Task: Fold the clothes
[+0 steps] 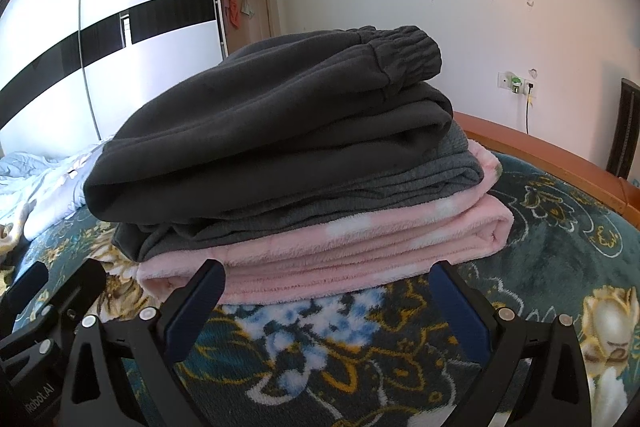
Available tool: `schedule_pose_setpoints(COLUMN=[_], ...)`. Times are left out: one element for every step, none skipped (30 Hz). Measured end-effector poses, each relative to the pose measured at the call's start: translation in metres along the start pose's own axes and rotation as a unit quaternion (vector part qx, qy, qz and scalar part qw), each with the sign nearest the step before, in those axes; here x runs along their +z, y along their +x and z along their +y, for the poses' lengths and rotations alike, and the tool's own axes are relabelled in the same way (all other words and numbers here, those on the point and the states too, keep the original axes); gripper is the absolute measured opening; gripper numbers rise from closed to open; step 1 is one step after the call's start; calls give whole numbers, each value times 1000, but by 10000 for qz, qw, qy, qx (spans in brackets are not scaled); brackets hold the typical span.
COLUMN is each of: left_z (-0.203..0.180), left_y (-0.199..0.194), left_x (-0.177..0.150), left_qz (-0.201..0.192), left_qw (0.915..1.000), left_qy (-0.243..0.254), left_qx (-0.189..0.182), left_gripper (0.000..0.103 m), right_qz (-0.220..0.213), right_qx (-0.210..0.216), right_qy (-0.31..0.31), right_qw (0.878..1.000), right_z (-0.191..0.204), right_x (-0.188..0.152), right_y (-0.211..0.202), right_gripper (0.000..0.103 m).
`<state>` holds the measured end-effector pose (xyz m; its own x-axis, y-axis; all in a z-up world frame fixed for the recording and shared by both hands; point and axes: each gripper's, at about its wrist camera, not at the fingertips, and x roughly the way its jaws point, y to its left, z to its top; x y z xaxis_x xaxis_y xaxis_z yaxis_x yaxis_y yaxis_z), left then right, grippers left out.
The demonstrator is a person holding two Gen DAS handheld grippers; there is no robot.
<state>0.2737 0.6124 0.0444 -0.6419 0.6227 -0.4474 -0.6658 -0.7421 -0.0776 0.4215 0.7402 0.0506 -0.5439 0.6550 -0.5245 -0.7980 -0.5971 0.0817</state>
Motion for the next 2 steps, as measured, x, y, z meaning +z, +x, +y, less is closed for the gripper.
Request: schedule_pose_setpoints(left_z=[0,0], left_y=[0,1], left_x=[0,0], left_qz=[10,19], left_qw=[10000,10000], left_qy=[-2,-2], left_qx=[-7,-15], left_gripper=[99,99], right_qz=[4,8], right_qx=[-2,-4], right_qy=[0,0], right_qw=[10000,10000], right_z=[0,0], right_x=[0,1], right_y=[0,0], right_gripper=[103,103])
